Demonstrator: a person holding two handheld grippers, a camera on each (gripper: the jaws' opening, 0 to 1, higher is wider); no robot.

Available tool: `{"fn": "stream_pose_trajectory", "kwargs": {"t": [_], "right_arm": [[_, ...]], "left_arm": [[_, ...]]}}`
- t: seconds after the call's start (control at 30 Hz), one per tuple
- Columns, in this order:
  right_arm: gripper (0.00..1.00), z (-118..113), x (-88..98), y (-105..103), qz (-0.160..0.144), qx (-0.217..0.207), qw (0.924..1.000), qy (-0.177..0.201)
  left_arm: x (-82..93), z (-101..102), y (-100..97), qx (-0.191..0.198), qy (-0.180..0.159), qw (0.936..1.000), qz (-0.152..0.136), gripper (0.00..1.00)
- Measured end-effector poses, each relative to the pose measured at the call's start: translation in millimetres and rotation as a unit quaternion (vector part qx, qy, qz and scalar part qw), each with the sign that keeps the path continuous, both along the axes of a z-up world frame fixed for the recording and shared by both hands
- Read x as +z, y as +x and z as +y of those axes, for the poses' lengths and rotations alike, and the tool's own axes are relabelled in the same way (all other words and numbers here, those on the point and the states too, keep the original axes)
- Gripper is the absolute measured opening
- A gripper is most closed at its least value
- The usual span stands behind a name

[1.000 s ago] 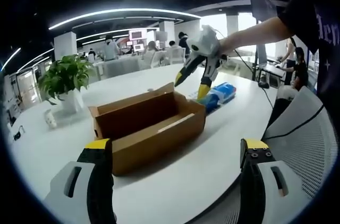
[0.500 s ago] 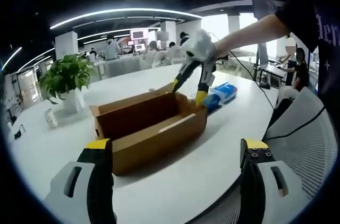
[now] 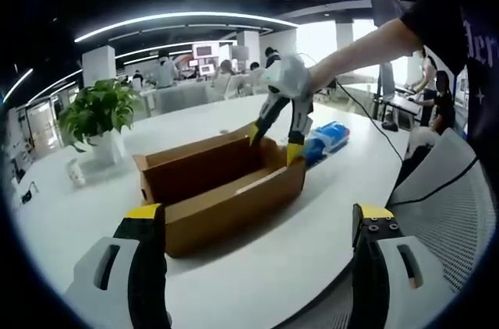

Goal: Operate the shoe box by opening the lid, removing the specified soft item, and placing it in the target area until the item is outside and the box remains undamaged.

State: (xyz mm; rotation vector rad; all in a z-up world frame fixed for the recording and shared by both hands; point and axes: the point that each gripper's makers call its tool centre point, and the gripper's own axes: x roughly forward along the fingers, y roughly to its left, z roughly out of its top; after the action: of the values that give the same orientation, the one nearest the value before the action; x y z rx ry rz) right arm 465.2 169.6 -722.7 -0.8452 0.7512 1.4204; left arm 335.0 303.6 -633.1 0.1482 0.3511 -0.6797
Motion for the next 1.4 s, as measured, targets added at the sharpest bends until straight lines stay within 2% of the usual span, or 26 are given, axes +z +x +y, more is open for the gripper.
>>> {"fn": "stream_pose_trajectory", "kwargs": {"t": [0.27,0.7,1.1,1.2,1.4], "right_arm": [[0.61,4,-9.3,-6,0.025,-0.006,0.9997,-0.002],[0.61,0,-5.2,2,-0.006,-0.003,0.9999,-0.01],[0.6,5,-6.8,-8,0.018,-0.004,0.9998,0.0],[0.6,5,-12.9,-8,0.012,0.0,0.9999,-0.005],[0.58,3,-13.7,-8,0.009,0.002,0.9999,-0.01]], "left_arm": [[0.5,3,1.4,0.006,-0.002,1.0,-0.002,0.99],[-0.2,2,0.5,0.001,-0.001,1.0,-0.001,0.98],[-0.2,2,0.1,0.001,0.0,1.0,-0.001,0.98],[-0.3,4,1.1,0.004,-0.003,1.0,-0.001,0.98],[-1.3,5,1.9,0.003,-0.002,1.0,-0.001,0.98]]}}
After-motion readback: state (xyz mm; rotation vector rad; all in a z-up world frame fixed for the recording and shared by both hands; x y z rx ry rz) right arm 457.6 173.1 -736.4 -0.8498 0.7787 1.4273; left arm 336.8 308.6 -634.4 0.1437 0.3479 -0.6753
